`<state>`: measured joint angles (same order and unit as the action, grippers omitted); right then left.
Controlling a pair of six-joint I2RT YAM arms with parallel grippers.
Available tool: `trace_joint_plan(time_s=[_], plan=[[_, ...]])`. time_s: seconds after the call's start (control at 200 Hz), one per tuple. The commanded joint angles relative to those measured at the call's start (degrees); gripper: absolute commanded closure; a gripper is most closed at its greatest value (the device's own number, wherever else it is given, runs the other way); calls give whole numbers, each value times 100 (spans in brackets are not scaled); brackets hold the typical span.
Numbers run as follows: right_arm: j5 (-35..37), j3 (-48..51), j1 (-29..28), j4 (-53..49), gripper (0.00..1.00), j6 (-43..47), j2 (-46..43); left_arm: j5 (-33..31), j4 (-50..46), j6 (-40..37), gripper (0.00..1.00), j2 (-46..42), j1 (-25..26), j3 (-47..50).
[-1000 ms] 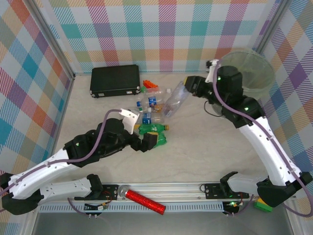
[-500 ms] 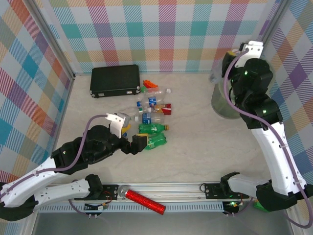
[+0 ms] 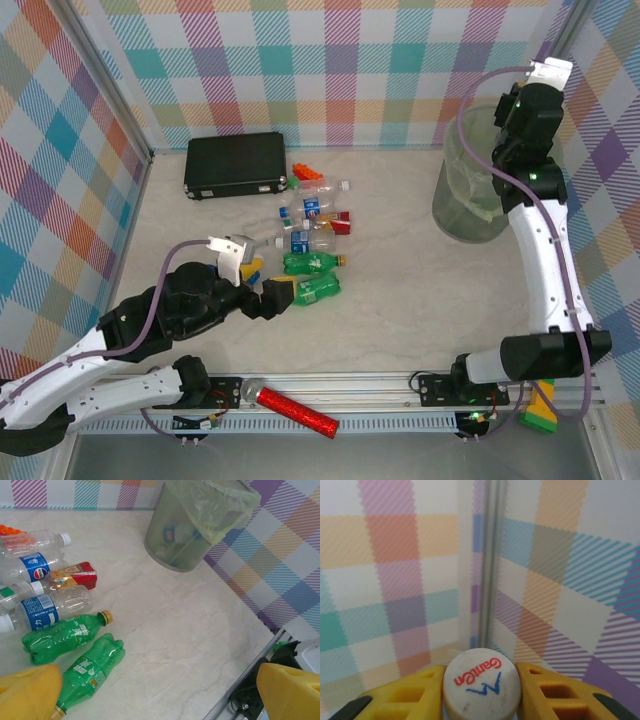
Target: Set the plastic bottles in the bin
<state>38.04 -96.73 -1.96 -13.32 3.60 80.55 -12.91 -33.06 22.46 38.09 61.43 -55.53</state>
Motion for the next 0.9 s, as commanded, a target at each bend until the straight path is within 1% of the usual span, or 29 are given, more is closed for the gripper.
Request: trace_joint_plan(time_s=[0.0, 0.175, 0.255, 0.395, 0.435, 0.47, 0.55, 0.625, 0.805, 0.895], plan=[[160, 40, 388, 153, 65, -265, 29, 87, -136, 134, 0, -169, 27, 64], [139, 494, 838, 111, 65, -466, 127, 21, -324, 109, 1, -225, 27, -31], [123, 741, 835, 439, 64, -198, 63, 14, -454, 68, 0, -188, 27, -144], [132, 604, 841, 214, 62, -301, 94, 23, -472, 57, 1, -178, 27, -186], [133, 611, 847, 193, 59, -335, 79, 40, -434, 74, 1, -187, 27, -153], [133, 599, 855, 171, 53, -359, 67, 45, -409, 96, 1, -196, 28, -124], [122, 624, 871, 162, 46, -368, 41, 57, -386, 132, 0, -205, 27, -86], [121, 620, 885, 129, 34, -408, 30, 72, -416, 153, 1, -220, 27, -89], [13, 546, 889, -49, 30, -552, 9, 23, -517, 133, 0, -284, 27, -135], [-274, 452, 877, -251, 26, -751, -80, -16, -531, 129, 0, -304, 27, -126]])
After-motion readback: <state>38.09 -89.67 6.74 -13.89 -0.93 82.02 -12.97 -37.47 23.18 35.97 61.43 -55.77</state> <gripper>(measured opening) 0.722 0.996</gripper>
